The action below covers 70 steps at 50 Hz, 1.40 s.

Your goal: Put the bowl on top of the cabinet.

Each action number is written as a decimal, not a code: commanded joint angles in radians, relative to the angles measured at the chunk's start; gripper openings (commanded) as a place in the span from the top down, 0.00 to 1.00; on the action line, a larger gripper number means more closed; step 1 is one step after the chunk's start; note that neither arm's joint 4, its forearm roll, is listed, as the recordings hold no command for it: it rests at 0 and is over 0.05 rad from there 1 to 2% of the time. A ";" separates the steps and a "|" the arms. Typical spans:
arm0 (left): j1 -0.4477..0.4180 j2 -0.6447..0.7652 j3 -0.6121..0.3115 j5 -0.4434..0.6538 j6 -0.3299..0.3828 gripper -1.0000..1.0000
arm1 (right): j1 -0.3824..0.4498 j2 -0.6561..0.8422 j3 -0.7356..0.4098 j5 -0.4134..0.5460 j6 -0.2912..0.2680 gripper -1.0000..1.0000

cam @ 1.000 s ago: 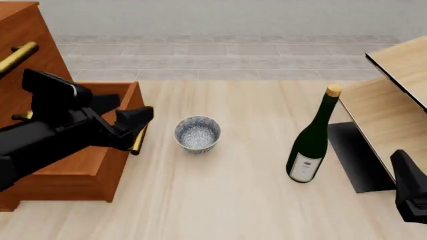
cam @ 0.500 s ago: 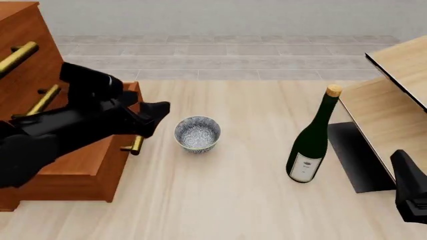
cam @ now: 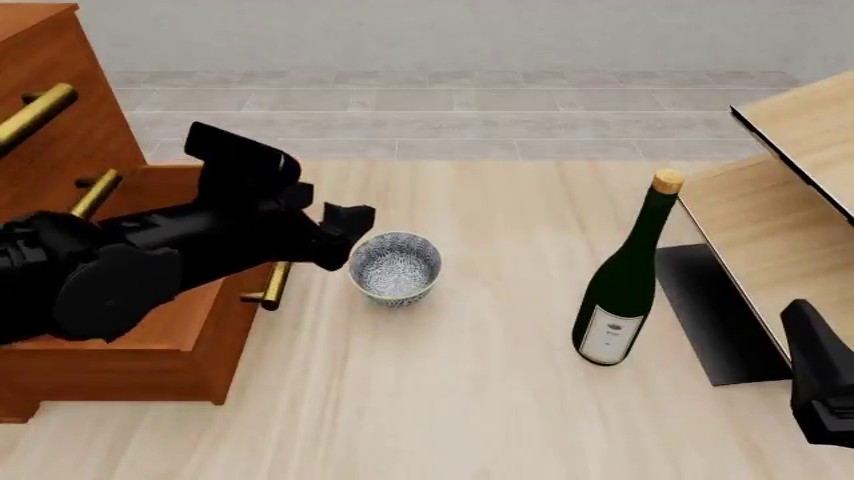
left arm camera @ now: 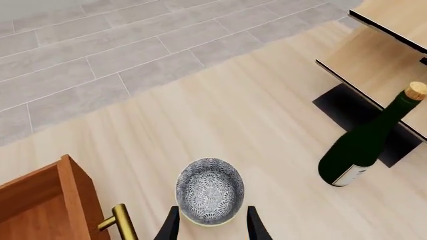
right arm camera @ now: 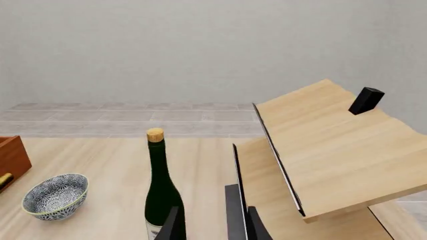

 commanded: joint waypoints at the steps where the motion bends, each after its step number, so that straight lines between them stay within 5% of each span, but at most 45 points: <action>1: -0.009 0.046 -0.060 0.017 0.030 0.00 | 0.000 0.000 0.000 0.000 0.000 0.00; 70: 0.057 0.340 -0.165 -0.054 0.022 0.00 | 0.000 0.000 0.000 0.000 0.000 0.00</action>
